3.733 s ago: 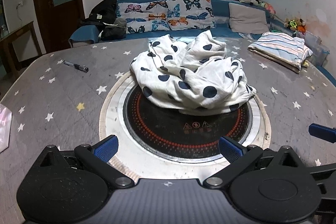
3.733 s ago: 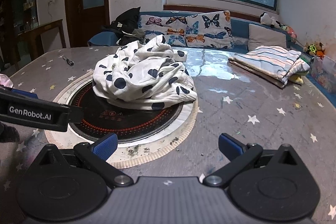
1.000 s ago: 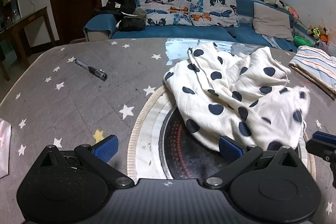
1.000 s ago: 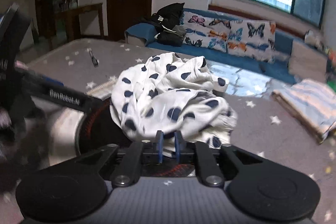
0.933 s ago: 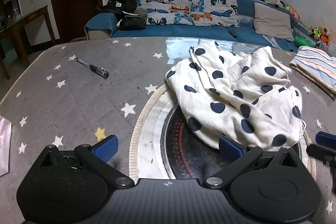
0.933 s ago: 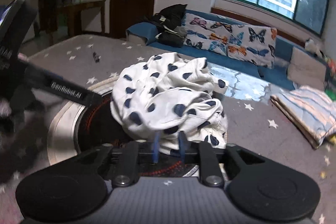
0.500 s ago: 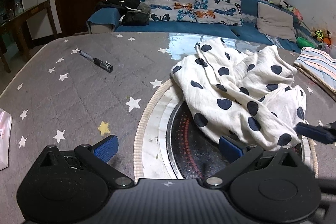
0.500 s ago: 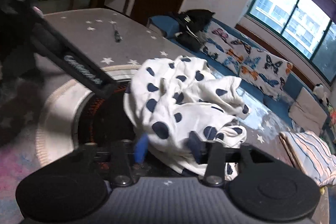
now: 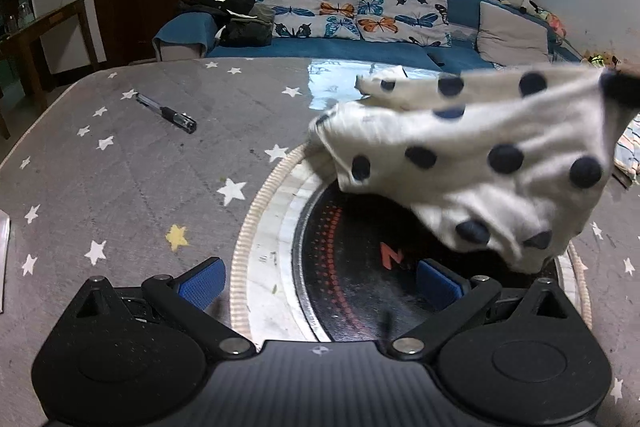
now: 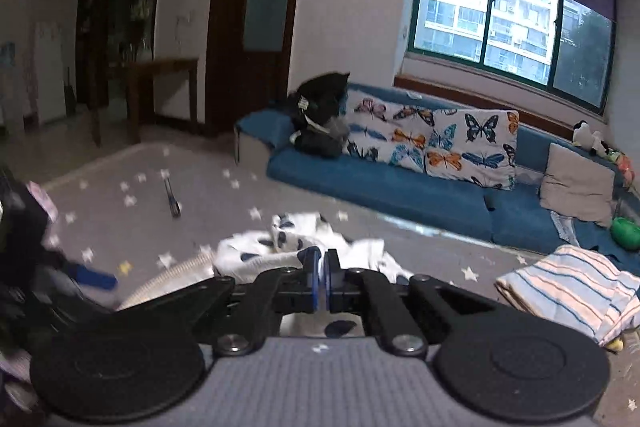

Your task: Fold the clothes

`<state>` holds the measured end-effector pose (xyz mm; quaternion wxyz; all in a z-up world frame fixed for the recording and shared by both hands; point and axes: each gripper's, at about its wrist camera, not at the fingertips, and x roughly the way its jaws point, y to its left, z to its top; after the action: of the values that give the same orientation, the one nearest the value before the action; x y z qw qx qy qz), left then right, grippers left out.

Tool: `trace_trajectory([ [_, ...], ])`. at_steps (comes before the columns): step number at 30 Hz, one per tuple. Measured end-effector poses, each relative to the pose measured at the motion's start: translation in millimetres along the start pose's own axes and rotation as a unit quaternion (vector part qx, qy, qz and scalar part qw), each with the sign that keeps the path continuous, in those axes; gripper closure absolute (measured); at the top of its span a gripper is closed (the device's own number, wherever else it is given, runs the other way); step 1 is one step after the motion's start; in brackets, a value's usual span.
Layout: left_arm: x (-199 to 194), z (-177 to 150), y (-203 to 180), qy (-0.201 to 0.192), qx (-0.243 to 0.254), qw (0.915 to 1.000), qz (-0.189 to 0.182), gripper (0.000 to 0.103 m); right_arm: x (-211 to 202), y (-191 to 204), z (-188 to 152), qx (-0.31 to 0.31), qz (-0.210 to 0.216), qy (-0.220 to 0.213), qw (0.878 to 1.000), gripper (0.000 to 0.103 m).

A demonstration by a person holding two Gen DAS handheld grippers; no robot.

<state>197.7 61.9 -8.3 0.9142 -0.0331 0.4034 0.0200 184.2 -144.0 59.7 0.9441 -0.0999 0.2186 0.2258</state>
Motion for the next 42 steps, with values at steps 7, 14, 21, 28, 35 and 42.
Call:
trace_trajectory([
  [7,-2,-3,-6,0.002,0.001,1.0000,-0.003,0.000,0,2,-9,-0.003,0.001,0.016,1.000,0.096],
  [14,-6,-6,-9,0.001,0.004,1.0000,-0.006,0.000,7,11,-35,0.004,0.000,0.048,0.999,0.072],
  [21,-14,-8,-16,-0.007,0.009,0.9998,-0.017,0.000,8,4,-68,0.004,-0.023,0.089,0.996,0.057],
  [28,-11,-6,-31,-0.006,0.023,0.9992,-0.033,0.000,17,-17,-90,0.025,-0.044,0.119,0.992,0.056],
  [35,-4,-5,-47,-0.002,0.044,0.9979,-0.048,0.000,38,-42,-100,0.079,-0.047,0.127,0.988,0.056],
  [42,1,-6,-62,0.006,0.065,0.9954,-0.070,0.000,65,-62,-108,0.144,-0.011,0.143,0.979,0.061],
])
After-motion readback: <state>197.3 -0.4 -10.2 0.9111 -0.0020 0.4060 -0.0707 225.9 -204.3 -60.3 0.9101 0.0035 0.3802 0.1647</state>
